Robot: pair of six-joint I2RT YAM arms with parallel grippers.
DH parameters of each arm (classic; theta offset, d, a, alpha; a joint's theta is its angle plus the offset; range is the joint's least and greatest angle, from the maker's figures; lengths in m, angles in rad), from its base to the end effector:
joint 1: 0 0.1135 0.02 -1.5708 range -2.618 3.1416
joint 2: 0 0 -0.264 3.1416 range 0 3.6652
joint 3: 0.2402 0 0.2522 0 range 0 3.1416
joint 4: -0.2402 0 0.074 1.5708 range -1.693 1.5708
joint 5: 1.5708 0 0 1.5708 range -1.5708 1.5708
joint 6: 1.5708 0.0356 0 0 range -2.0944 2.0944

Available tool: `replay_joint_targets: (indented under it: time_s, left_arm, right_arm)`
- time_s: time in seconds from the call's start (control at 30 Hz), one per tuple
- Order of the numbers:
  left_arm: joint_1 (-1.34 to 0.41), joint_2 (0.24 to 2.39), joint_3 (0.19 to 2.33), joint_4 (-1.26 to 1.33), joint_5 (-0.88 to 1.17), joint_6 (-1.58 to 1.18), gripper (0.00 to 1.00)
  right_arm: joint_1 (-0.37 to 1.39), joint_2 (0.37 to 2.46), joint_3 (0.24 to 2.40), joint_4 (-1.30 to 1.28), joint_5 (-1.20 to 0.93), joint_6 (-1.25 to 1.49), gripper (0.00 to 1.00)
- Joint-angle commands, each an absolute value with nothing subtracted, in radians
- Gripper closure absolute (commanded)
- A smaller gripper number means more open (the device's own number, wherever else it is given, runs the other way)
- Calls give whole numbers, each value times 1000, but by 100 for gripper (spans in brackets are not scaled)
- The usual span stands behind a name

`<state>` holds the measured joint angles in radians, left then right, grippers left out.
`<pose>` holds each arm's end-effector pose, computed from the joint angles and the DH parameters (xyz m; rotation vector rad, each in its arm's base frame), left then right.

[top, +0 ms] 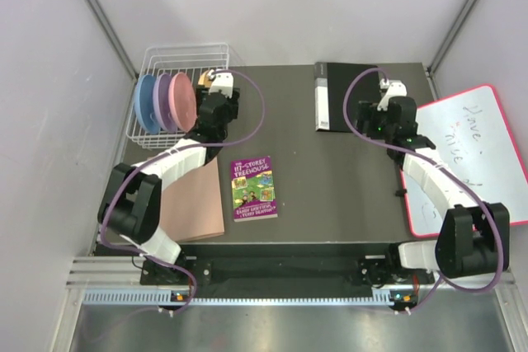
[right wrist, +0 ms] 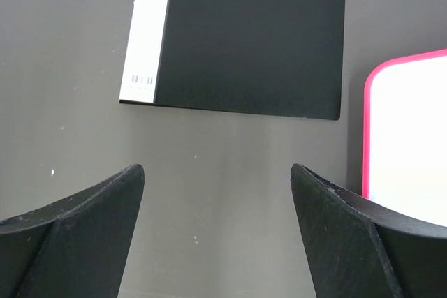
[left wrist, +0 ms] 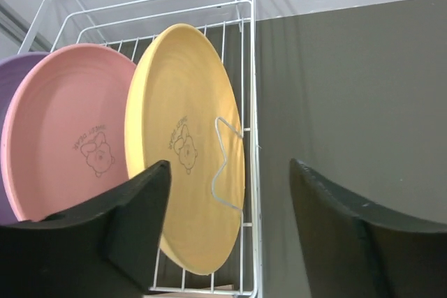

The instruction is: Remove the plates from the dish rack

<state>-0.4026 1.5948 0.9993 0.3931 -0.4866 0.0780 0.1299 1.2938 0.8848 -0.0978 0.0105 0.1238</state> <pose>0.3434 -0.1281 0.2685 0.0711 1.7520 0.1945 0.2898 0.0375 0.2719 0.0001 2.0807 0.1441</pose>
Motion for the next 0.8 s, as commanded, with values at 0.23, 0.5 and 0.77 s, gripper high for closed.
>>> replay_joint_targets:
  time_s: [0.23,0.5,0.77]
  left_arm:
    - [-396,1628,1149,315,-569,98,1]
    - [-385,1624,1164,331,-650,98,1]
    - [-361,1684,1161,310,-666,46,18]
  right_arm:
    - [135,1331,931,-75,3,106,13]
    - [135,1353,928,-69,3,107,12]
    - [127,1365,928,-66,5,97,12]
